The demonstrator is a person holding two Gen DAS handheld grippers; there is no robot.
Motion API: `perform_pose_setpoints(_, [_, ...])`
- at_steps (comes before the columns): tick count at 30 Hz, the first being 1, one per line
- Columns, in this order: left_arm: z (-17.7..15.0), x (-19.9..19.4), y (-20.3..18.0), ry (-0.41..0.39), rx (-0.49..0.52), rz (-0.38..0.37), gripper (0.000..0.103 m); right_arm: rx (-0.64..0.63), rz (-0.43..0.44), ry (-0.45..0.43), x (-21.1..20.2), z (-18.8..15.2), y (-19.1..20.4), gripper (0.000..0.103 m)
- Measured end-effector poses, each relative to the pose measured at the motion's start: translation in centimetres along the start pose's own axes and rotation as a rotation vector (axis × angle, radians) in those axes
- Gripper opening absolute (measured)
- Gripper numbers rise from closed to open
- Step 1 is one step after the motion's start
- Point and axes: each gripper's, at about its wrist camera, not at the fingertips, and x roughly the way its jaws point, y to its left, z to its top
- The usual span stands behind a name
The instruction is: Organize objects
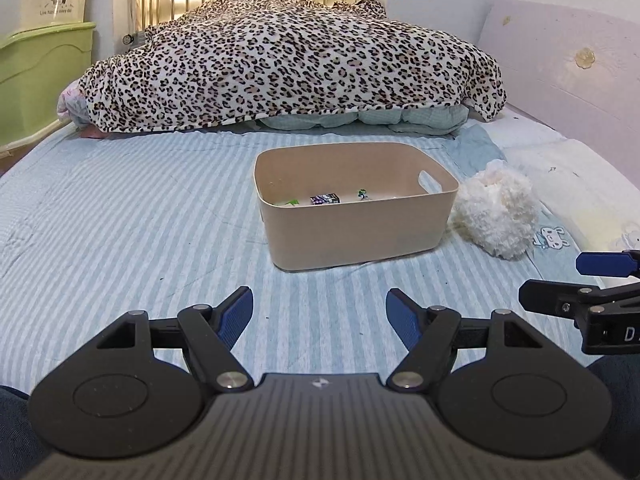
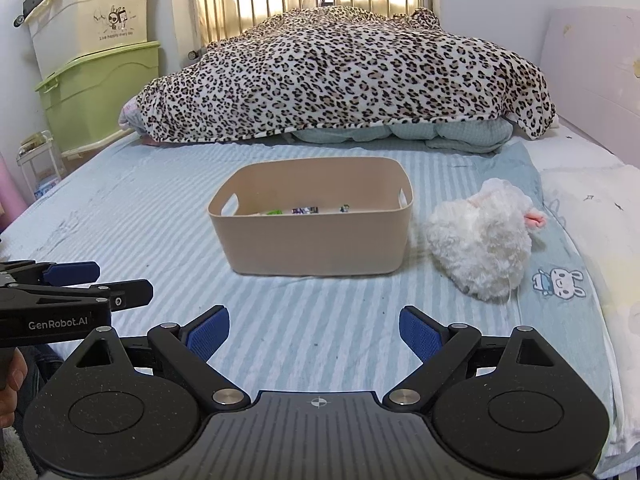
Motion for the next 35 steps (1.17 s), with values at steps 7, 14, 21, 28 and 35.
perform_pose_setpoints(7, [-1.0,-1.1,0.0,-0.001,0.014,0.004,0.074,0.019,0.006,0.010,-0.8,-1.3,-0.3,0.093])
perform_pose_setpoints(14, [-1.0,-1.7,-0.2,-0.008,0.019,-0.015,0.074,0.023,0.003,0.021,-1.5,-2.3,-0.6,0.093])
perform_pose_setpoints(21, [-0.9,-2.1,-0.3,-0.017,0.022,-0.020,0.074,0.022,-0.013,0.016,-2.0,-2.4,-0.8,0.093])
perform_pose_setpoints(28, [-0.7,-2.3,-0.2,-0.024,0.024,-0.029,0.074,0.025,-0.013,0.019,-1.9,-2.5,-1.0,0.093])
perform_pose_setpoints(35, [-0.6,-2.2,0.1,-0.021,0.002,-0.030,0.074,0.021,-0.004,0.027,-1.4,-2.5,-0.9,0.093])
